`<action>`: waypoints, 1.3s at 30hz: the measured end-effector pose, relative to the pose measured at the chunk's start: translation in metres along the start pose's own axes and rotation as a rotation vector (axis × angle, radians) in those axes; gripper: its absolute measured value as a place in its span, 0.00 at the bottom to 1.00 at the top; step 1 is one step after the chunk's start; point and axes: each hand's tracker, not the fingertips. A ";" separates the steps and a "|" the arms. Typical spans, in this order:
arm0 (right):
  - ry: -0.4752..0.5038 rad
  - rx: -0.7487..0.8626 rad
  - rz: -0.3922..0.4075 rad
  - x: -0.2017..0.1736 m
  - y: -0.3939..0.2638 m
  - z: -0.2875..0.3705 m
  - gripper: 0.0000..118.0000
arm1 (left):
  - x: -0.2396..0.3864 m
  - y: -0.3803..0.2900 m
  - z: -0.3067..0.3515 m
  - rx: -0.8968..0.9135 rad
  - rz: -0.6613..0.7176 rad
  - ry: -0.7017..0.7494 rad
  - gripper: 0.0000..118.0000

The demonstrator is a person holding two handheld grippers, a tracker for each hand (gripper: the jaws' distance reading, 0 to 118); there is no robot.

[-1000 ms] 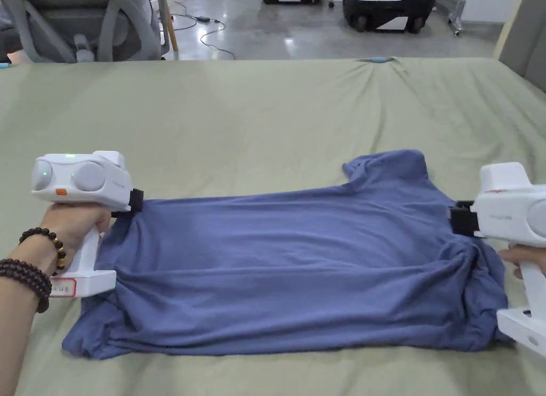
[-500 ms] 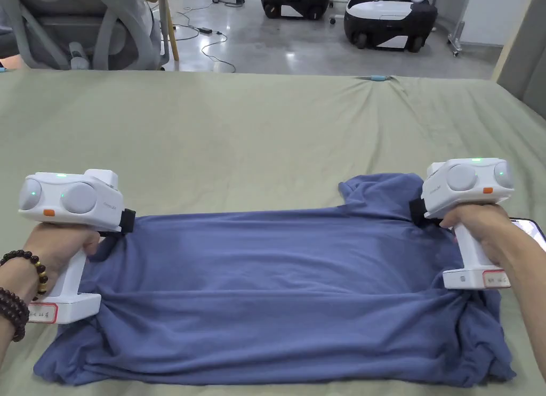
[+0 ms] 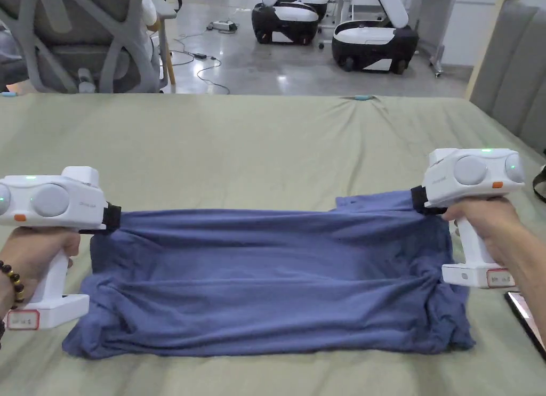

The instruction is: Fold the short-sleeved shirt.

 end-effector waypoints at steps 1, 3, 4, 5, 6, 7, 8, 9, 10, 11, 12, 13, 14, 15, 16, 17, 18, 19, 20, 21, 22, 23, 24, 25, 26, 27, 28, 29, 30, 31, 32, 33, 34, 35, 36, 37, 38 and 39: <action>0.004 0.008 0.011 0.000 -0.007 0.016 0.00 | -0.001 -0.006 0.014 0.013 0.004 -0.007 0.00; 0.006 0.035 0.023 0.001 -0.032 0.055 0.00 | 0.000 -0.024 0.047 0.031 -0.006 -0.019 0.00; 0.013 0.041 0.034 0.000 -0.046 0.072 0.00 | 0.000 -0.036 0.063 0.040 -0.013 -0.020 0.00; 0.018 0.047 0.040 0.000 -0.056 0.082 0.00 | 0.000 -0.044 0.073 0.046 -0.019 -0.023 0.00; 0.023 0.050 0.048 0.001 -0.071 0.095 0.00 | 0.000 -0.056 0.083 0.051 -0.029 -0.027 0.00; 0.027 0.049 0.050 0.002 -0.086 0.107 0.00 | -0.001 -0.070 0.093 0.052 -0.041 -0.030 0.00; 0.029 0.053 0.049 0.000 -0.099 0.113 0.00 | -0.001 -0.081 0.099 0.056 -0.046 -0.032 0.00; 0.035 0.055 0.052 0.001 -0.115 0.119 0.00 | -0.002 -0.094 0.103 0.051 -0.047 -0.035 0.00; 0.036 0.052 0.052 0.000 -0.131 0.123 0.00 | -0.004 -0.107 0.102 0.038 -0.045 -0.041 0.00; 0.028 0.044 0.049 -0.001 -0.142 0.123 0.00 | -0.003 -0.117 0.101 0.023 -0.044 -0.046 0.00; 0.015 0.023 0.053 -0.004 -0.154 0.119 0.00 | -0.002 -0.128 0.099 -0.008 -0.050 -0.055 0.00; 0.011 -0.019 0.076 -0.006 -0.164 0.112 0.00 | -0.001 -0.138 0.095 -0.025 -0.052 -0.049 0.00; 0.003 -0.066 0.092 -0.007 -0.174 0.103 0.00 | 0.003 -0.147 0.089 -0.056 -0.066 -0.047 0.01; -0.002 -0.112 0.099 -0.009 -0.182 0.092 0.00 | 0.004 -0.155 0.082 -0.092 -0.078 -0.047 0.01; 0.000 -0.147 0.118 -0.004 -0.185 0.071 0.00 | 0.006 -0.162 0.077 -0.105 -0.075 -0.032 0.01; -0.003 -0.166 0.135 -0.005 -0.190 0.063 0.00 | 0.006 -0.167 0.074 -0.098 -0.065 -0.044 0.01; -0.012 -0.169 0.134 -0.005 -0.193 0.054 0.00 | 0.007 -0.170 0.076 -0.075 -0.045 -0.043 0.01; -0.016 -0.156 0.124 -0.004 -0.194 0.050 0.00 | 0.006 -0.169 0.077 -0.056 -0.007 -0.034 0.01; -0.018 -0.153 0.114 -0.001 -0.193 0.049 0.00 | 0.006 -0.168 0.078 -0.057 0.014 -0.040 0.01; -0.015 -0.155 0.095 0.000 -0.190 0.050 0.01 | 0.006 -0.168 0.079 -0.059 0.001 -0.038 0.01; -0.016 -0.154 0.095 0.000 -0.189 0.052 0.04 | 0.006 -0.166 0.079 -0.055 -0.004 -0.037 0.03; -0.017 -0.150 0.096 0.000 -0.188 0.053 0.16 | 0.005 -0.166 0.080 -0.047 -0.011 -0.031 0.09; -0.035 -0.119 0.111 -0.002 -0.189 0.062 0.35 | 0.005 -0.166 0.082 -0.034 -0.010 -0.024 0.19; -0.109 -0.084 0.137 -0.002 -0.188 0.070 0.61 | 0.004 -0.164 0.086 -0.013 -0.001 -0.010 0.39; -0.143 -0.061 0.145 -0.001 -0.187 0.075 0.94 | 0.004 -0.162 0.091 0.010 0.012 -0.001 0.77; -0.125 -0.036 0.130 0.002 -0.185 0.081 1.00 | 0.002 -0.159 0.094 0.019 0.032 0.018 1.00; -0.058 -0.011 0.083 0.000 -0.186 0.092 0.95 | -0.001 -0.157 0.097 0.029 0.052 0.019 0.96; -0.014 0.001 0.063 -0.003 -0.181 0.100 0.93 | 0.000 -0.154 0.107 0.093 0.090 -0.017 0.89; 0.017 0.008 0.027 -0.004 -0.178 0.104 0.93 | -0.002 -0.148 0.109 0.095 0.106 -0.017 0.90; 0.017 0.002 0.032 -0.008 -0.174 0.105 0.89 | -0.002 -0.144 0.111 0.084 0.118 -0.009 0.88; 0.002 0.006 0.045 -0.015 -0.174 0.117 0.71 | -0.002 -0.139 0.115 0.069 0.121 -0.002 0.74; -0.012 0.025 0.073 -0.022 -0.173 0.122 0.46 | -0.001 -0.136 0.118 0.070 0.121 0.003 0.52; -0.030 0.044 0.105 -0.029 -0.171 0.125 0.26 | -0.003 -0.135 0.121 0.088 0.122 0.008 0.30; -0.056 0.059 0.120 -0.036 -0.171 0.127 0.17 | -0.002 -0.134 0.124 0.109 0.113 0.009 0.19; -0.063 0.059 0.115 -0.038 -0.171 0.117 0.17 | -0.001 -0.133 0.127 0.119 0.109 0.012 0.19; -0.057 0.062 0.111 -0.041 -0.173 0.117 0.00 | 0.000 -0.134 0.131 0.139 0.119 0.028 0.00; -0.034 0.066 0.098 -0.045 -0.175 0.120 0.00 | -0.005 -0.138 0.132 0.139 0.122 0.003 0.00; 0.008 0.064 0.090 -0.049 -0.178 0.122 0.00 | -0.007 -0.139 0.136 0.143 0.137 -0.044 0.00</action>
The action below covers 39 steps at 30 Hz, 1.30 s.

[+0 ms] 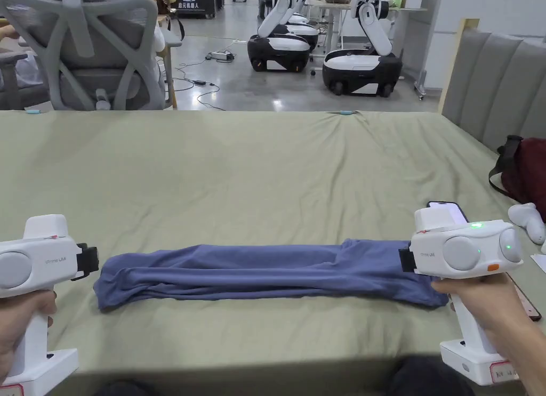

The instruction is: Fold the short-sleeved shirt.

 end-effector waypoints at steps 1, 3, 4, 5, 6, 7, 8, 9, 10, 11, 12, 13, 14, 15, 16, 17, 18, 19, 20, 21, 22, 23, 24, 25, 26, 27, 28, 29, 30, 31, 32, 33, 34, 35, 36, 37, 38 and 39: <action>0.034 0.000 -0.009 -0.001 0.000 0.002 0.00 | -0.002 0.000 0.002 -0.001 0.013 -0.037 0.00; 0.041 0.004 0.008 -0.008 -0.002 0.004 0.00 | -0.012 -0.001 -0.002 0.003 0.024 -0.040 0.00; 0.043 0.003 0.020 -0.011 -0.002 0.005 0.00 | -0.016 -0.001 -0.006 0.002 0.027 -0.053 0.00; 0.046 -0.004 0.026 -0.012 -0.001 0.003 0.00 | -0.019 -0.001 -0.009 -0.005 0.036 -0.081 0.07; 0.050 -0.003 0.031 -0.014 -0.001 0.003 0.00 | -0.024 -0.002 -0.015 -0.022 0.070 -0.133 0.27; 0.056 -0.002 0.032 -0.015 -0.001 0.003 0.00 | -0.029 -0.002 -0.023 -0.047 0.101 -0.178 0.58; 0.061 -0.002 0.029 -0.015 -0.001 0.003 0.00 | -0.031 -0.005 -0.031 -0.080 0.123 -0.199 0.92; 0.067 0.001 0.025 -0.015 -0.002 0.003 0.00 | -0.032 -0.008 -0.039 -0.102 0.149 -0.214 1.00; 0.073 0.001 0.024 -0.015 -0.003 0.003 0.00 | -0.031 -0.011 -0.040 -0.078 0.181 -0.232 0.95; 0.080 0.002 0.019 -0.015 -0.004 0.002 0.00 | -0.031 -0.011 -0.047 -0.069 0.173 -0.228 0.82; 0.085 -0.002 0.013 -0.015 -0.005 0.001 0.00 | -0.028 -0.014 -0.052 -0.075 0.168 -0.223 0.76; 0.087 -0.005 0.011 -0.016 -0.008 0.002 0.00 | -0.023 -0.016 -0.060 -0.096 0.171 -0.213 0.76; 0.088 -0.012 0.015 -0.016 -0.009 0.001 0.00 | -0.020 -0.019 -0.067 -0.118 0.171 -0.205 0.76; 0.082 -0.021 0.022 -0.017 -0.010 -0.001 0.00 | -0.020 -0.019 -0.076 -0.149 0.179 -0.207 0.74; 0.076 -0.027 0.027 -0.017 -0.011 -0.002 0.00 | -0.018 -0.019 -0.083 -0.195 0.192 -0.219 0.69; 0.072 -0.030 0.031 -0.017 -0.013 -0.003 0.00 | -0.011 -0.018 -0.087 -0.206 0.205 -0.201 0.58; 0.071 -0.033 0.031 -0.016 -0.013 -0.003 0.00 | -0.003 -0.016 -0.087 -0.181 0.166 -0.169 0.47; 0.071 -0.036 0.029 -0.016 -0.014 -0.004 0.00 | 0.000 -0.013 -0.089 -0.172 0.142 -0.178 0.35; 0.072 -0.040 0.023 -0.015 -0.014 -0.005 0.00 | 0.003 -0.012 -0.094 -0.189 0.145 -0.202 0.26; 0.073 -0.040 0.016 -0.014 -0.015 -0.005 0.00 | 0.006 -0.013 -0.101 -0.231 0.150 -0.223 0.25; 0.073 -0.042 0.014 -0.015 -0.015 -0.006 0.00 | 0.009 -0.014 -0.106 -0.258 0.147 -0.192 0.22; 0.073 -0.043 0.013 -0.015 -0.016 -0.006 0.00 | 0.005 -0.011 -0.109 -0.258 0.151 -0.187 0.13; 0.072 -0.043 0.010 -0.015 -0.016 -0.006 0.00 | 0.000 -0.008 -0.106 -0.258 0.201 -0.230 0.13; 0.073 -0.042 0.008 -0.016 -0.017 -0.005 0.00 | -0.002 -0.008 -0.104 -0.263 0.219 -0.294 0.12; 0.075 -0.042 0.006 -0.017 -0.018 -0.005 0.00 | 0.000 -0.010 -0.101 -0.251 0.173 -0.270 0.12; 0.078 -0.044 0.006 -0.017 -0.018 -0.006 0.00 | -0.001 -0.010 -0.096 -0.232 0.140 -0.258 0.12; 0.080 -0.045 0.007 -0.019 -0.018 -0.006 0.00 | -0.004 -0.009 -0.091 -0.224 0.142 -0.257 0.12; 0.080 -0.045 0.009 -0.020 -0.018 -0.005 0.00 | -0.009 -0.008 -0.086 -0.203 0.148 -0.252 0.12; 0.080 -0.047 0.014 -0.022 -0.018 -0.005 0.00 | -0.017 -0.005 -0.081 -0.166 0.163 -0.216 0.12; 0.081 -0.046 0.018 -0.023 -0.017 -0.004 0.00 | -0.025 -0.002 -0.077 -0.144 0.185 -0.209 0.11; 0.080 -0.043 0.020 -0.024 -0.016 -0.004 0.00 | -0.036 0.001 -0.072 -0.120 0.216 -0.216 0.11; 0.081 -0.039 0.023 -0.025 -0.014 -0.002 0.00 | -0.045 0.005 -0.066 -0.104 0.219 -0.170 0.11; 0.083 -0.035 0.023 -0.025 -0.013 -0.001 0.00 | -0.052 0.009 -0.060 -0.084 0.198 -0.096 0.11; 0.086 -0.028 0.020 -0.026 -0.012 0.001 0.00 | -0.063 0.012 -0.056 -0.061 0.164 -0.028 0.11; 0.087 -0.021 0.017 -0.026 -0.011 0.002 0.00 | -0.079 0.017 -0.050 -0.059 0.180 -0.009 0.11; 0.089 -0.018 0.013 -0.026 -0.010 0.002 0.00 | -0.093 0.019 -0.043 -0.053 0.217 0.009 0.11; 0.095 -0.018 0.010 -0.026 -0.010 0.003 0.00 | -0.107 0.022 -0.036 -0.044 0.242 0.022 0.11; 0.104 -0.017 0.008 -0.027 -0.009 0.003 0.00 | -0.115 0.021 -0.031 -0.029 0.255 0.057 0.11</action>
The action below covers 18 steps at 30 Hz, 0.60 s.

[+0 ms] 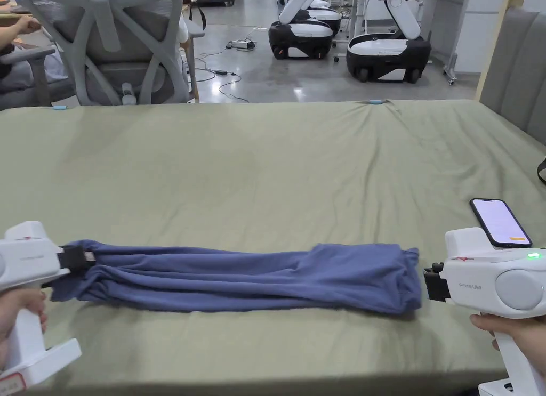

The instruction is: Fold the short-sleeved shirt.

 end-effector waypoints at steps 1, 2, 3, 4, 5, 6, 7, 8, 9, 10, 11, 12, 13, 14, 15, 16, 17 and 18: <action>0.008 0.004 0.002 -0.002 0.000 0.000 0.00 | -0.007 0.002 0.003 0.012 0.008 0.027 0.11; 0.019 0.004 0.003 -0.005 0.000 -0.001 0.00 | -0.014 0.004 0.006 -0.004 0.012 0.019 0.11; 0.025 0.003 0.005 -0.007 0.000 -0.002 0.00 | -0.017 0.004 0.008 -0.013 0.032 0.001 0.11; 0.029 0.002 0.010 -0.008 0.001 -0.003 0.00 | -0.014 0.003 0.008 -0.033 0.051 -0.047 0.11; 0.033 0.002 0.014 -0.011 0.001 -0.003 0.00 | -0.008 0.001 0.012 -0.038 0.055 -0.075 0.11; 0.036 0.002 0.017 -0.012 0.001 -0.004 0.00 | 0.002 -0.001 0.016 -0.025 0.034 -0.107 0.11; 0.040 0.003 0.020 -0.014 0.001 -0.005 0.00 | 0.015 -0.002 0.021 -0.038 0.020 -0.153 0.11; 0.044 0.002 0.022 -0.015 0.002 -0.007 0.00 | 0.028 -0.005 0.022 -0.055 0.033 -0.220 0.11; 0.047 0.000 0.025 -0.017 0.003 -0.008 0.00 | 0.046 -0.008 0.023 -0.056 0.051 -0.300 0.11; 0.049 -0.001 0.027 -0.018 0.003 -0.009 0.00 | 0.062 -0.011 0.023 -0.072 0.050 -0.346 0.11; 0.050 0.001 0.030 -0.020 0.004 -0.009 0.00 | 0.083 -0.017 0.019 -0.097 0.034 -0.384 0.11; 0.052 0.005 0.032 -0.022 0.005 -0.010 0.00 | 0.106 -0.024 0.013 -0.121 0.016 -0.404 0.11; 0.053 0.009 0.033 -0.024 0.006 -0.010 0.00 | 0.122 -0.029 0.008 -0.152 -0.006 -0.424 0.11; 0.055 0.015 0.031 -0.026 0.007 -0.010 0.00 | 0.143 -0.038 -0.002 -0.183 -0.018 -0.453 0.11; 0.057 0.018 0.029 -0.027 0.008 -0.010 0.00 | 0.158 -0.045 -0.010 -0.213 -0.020 -0.456 0.11; 0.060 0.021 0.024 -0.027 0.009 -0.010 0.00 | 0.170 -0.052 -0.019 -0.235 -0.028 -0.451 0.11; 0.060 0.022 0.016 -0.027 0.009 -0.010 0.00 | 0.180 -0.060 -0.029 -0.245 -0.049 -0.436 0.11; 0.056 0.025 0.007 -0.027 0.009 -0.010 0.00 | 0.185 -0.067 -0.041 -0.249 -0.072 -0.427 0.11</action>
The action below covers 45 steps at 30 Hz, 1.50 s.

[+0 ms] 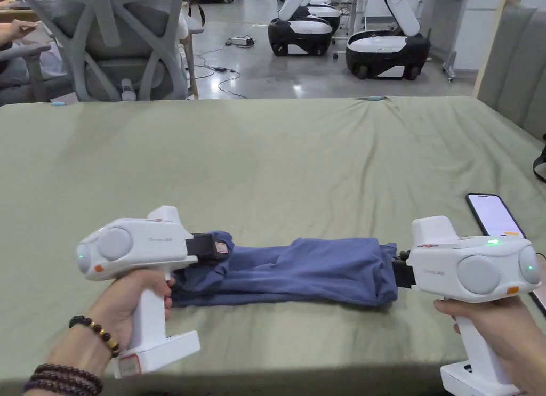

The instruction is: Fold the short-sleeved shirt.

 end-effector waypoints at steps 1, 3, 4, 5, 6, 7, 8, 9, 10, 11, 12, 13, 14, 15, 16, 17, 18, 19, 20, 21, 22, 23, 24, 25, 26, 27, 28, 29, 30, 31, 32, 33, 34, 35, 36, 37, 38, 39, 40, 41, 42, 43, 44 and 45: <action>-0.002 0.002 -0.007 0.001 -0.001 0.001 0.00 | -0.003 -0.004 -0.011 -0.005 0.007 0.009 0.11; 0.000 0.004 -0.020 0.003 -0.003 0.005 0.00 | -0.012 -0.009 -0.025 -0.055 0.055 0.068 0.11; -0.001 0.005 -0.025 0.005 -0.004 0.006 0.00 | -0.016 -0.011 -0.027 -0.057 0.067 0.062 0.12; -0.002 0.006 -0.026 0.007 -0.005 0.007 0.00 | -0.019 -0.012 -0.025 -0.041 0.073 0.036 0.14; -0.004 0.005 -0.024 0.008 -0.005 0.007 0.00 | -0.019 -0.010 -0.019 -0.025 0.075 0.025 0.18; -0.005 0.004 -0.022 0.009 -0.005 0.006 0.00 | -0.020 -0.005 -0.015 -0.019 0.081 0.008 0.25; -0.004 0.001 -0.020 0.010 -0.005 0.006 0.00 | -0.019 0.001 -0.006 0.001 0.090 -0.026 0.48; -0.004 0.000 -0.021 0.011 -0.005 0.005 0.00 | -0.018 0.005 0.007 0.044 0.101 -0.066 0.69; -0.005 0.000 -0.023 0.011 -0.005 0.005 0.00 | -0.018 0.009 0.016 0.089 0.101 -0.088 0.92; -0.004 0.002 -0.025 0.011 -0.006 0.005 0.00 | -0.015 0.012 0.030 0.140 0.095 -0.111 1.00; 0.004 0.002 -0.027 0.010 -0.006 0.004 0.00 | -0.016 0.016 0.045 0.195 0.078 -0.099 0.96; 0.010 0.002 -0.029 0.010 -0.007 0.004 0.00 | -0.019 0.019 0.053 0.206 0.089 -0.103 0.97; 0.015 0.002 -0.029 0.009 -0.008 0.003 0.00 | -0.023 0.021 0.062 0.203 0.088 -0.081 0.97; 0.021 0.000 -0.026 0.007 -0.009 0.003 0.00 | -0.024 0.021 0.072 0.200 0.083 -0.051 0.95; 0.025 -0.002 -0.023 0.005 -0.010 0.002 0.00 | -0.028 0.020 0.077 0.193 0.080 -0.038 0.87; 0.029 -0.003 -0.019 0.004 -0.010 0.001 0.00 | -0.034 0.017 0.082 0.168 0.059 -0.029 0.61; 0.033 -0.004 -0.018 0.003 -0.011 0.000 0.00 | -0.038 0.013 0.084 0.143 0.037 -0.027 0.29; 0.038 -0.007 -0.017 0.001 -0.011 -0.001 0.00 | -0.038 0.008 0.084 0.120 0.016 -0.020 0.00; 0.042 -0.009 -0.016 0.000 -0.012 -0.003 0.00 | -0.039 0.002 0.080 0.104 0.002 0.017 0.00; 0.044 -0.011 -0.016 -0.002 -0.012 -0.005 0.00 | -0.040 -0.002 0.078 0.092 -0.011 0.035 0.00; 0.045 -0.013 -0.014 -0.003 -0.012 -0.006 0.00 | -0.041 -0.006 0.073 0.076 -0.016 0.028 0.00; 0.048 -0.017 -0.013 -0.004 -0.012 -0.006 0.00 | -0.041 -0.009 0.068 0.055 -0.012 0.002 0.00; 0.052 -0.019 -0.013 -0.004 -0.013 -0.005 0.00 | -0.041 -0.011 0.061 0.030 0.006 -0.023 0.00; 0.055 -0.020 -0.013 -0.004 -0.013 -0.005 0.00 | -0.040 -0.013 0.054 0.004 0.005 -0.036 0.00; 0.058 -0.022 -0.012 -0.004 -0.014 -0.004 0.00 | -0.037 -0.015 0.046 -0.003 0.001 -0.028 0.00; 0.060 -0.022 -0.012 -0.004 -0.015 -0.004 0.00 | -0.032 -0.016 0.036 -0.018 -0.012 -0.021 0.00; 0.058 -0.024 -0.014 -0.002 -0.016 -0.003 0.00 | -0.028 -0.017 0.025 -0.034 -0.019 -0.017 0.00; 0.055 -0.026 -0.014 0.000 -0.016 -0.002 0.00 | -0.025 -0.018 0.015 -0.050 -0.016 -0.023 0.00; 0.050 -0.028 -0.015 0.002 -0.017 -0.001 0.00 | -0.020 -0.018 0.001 -0.078 -0.006 -0.039 0.00; 0.043 -0.027 -0.018 0.004 -0.018 0.001 0.00 | -0.013 -0.017 -0.010 -0.093 0.013 -0.041 0.00; 0.038 -0.027 -0.023 0.006 -0.018 0.004 0.00 | -0.005 -0.017 -0.022 -0.106 0.012 -0.066 0.00; 0.035 -0.027 -0.026 0.008 -0.019 0.005 0.00 | 0.001 -0.017 -0.031 -0.109 0.020 -0.096 0.00; 0.030 -0.027 -0.032 0.011 -0.020 0.007 0.00 | 0.010 -0.016 -0.045 -0.116 0.026 -0.132 0.00; 0.026 -0.027 -0.035 0.012 -0.020 0.009 0.00 | 0.008 -0.012 -0.059 -0.128 0.020 -0.136 0.00; 0.020 -0.027 -0.039 0.016 -0.021 0.010 0.00 | 0.020 -0.013 -0.077 -0.146 0.009 -0.102 0.00; 0.016 -0.027 -0.041 0.018 -0.022 0.011 0.00 | 0.026 -0.014 -0.086 -0.153 -0.033 -0.049 0.00; 0.013 -0.027 -0.044 0.020 -0.023 0.012 0.00 | 0.032 -0.015 -0.092 -0.145 -0.070 -0.027 0.00; 0.008 -0.029 -0.048 0.021 -0.023 0.014 0.00 | 0.036 -0.014 -0.095 -0.130 -0.087 -0.030 0.00; 0.004 -0.029 -0.052 0.023 -0.024 0.015 0.00 | 0.038 -0.009 -0.091 -0.132 -0.066 -0.038 0.00; 0.002 -0.030 -0.052 0.024 -0.025 0.016 0.00 | 0.038 -0.004 -0.088 -0.135 -0.060 -0.038 0.00; -0.001 -0.031 -0.051 0.024 -0.025 0.016 0.00 | 0.037 0.001 -0.080 -0.135 -0.053 -0.048 0.00; -0.003 -0.032 -0.047 0.024 -0.025 0.016 0.00 | 0.035 0.002 -0.062 -0.103 -0.047 -0.095 0.00; -0.004 -0.032 -0.045 0.023 -0.025 0.017 0.00 | 0.031 0.004 -0.050 -0.065 -0.030 -0.123 0.00; -0.002 -0.032 -0.043 0.022 -0.025 0.017 0.00 | 0.024 0.008 -0.035 -0.030 -0.004 -0.148 0.00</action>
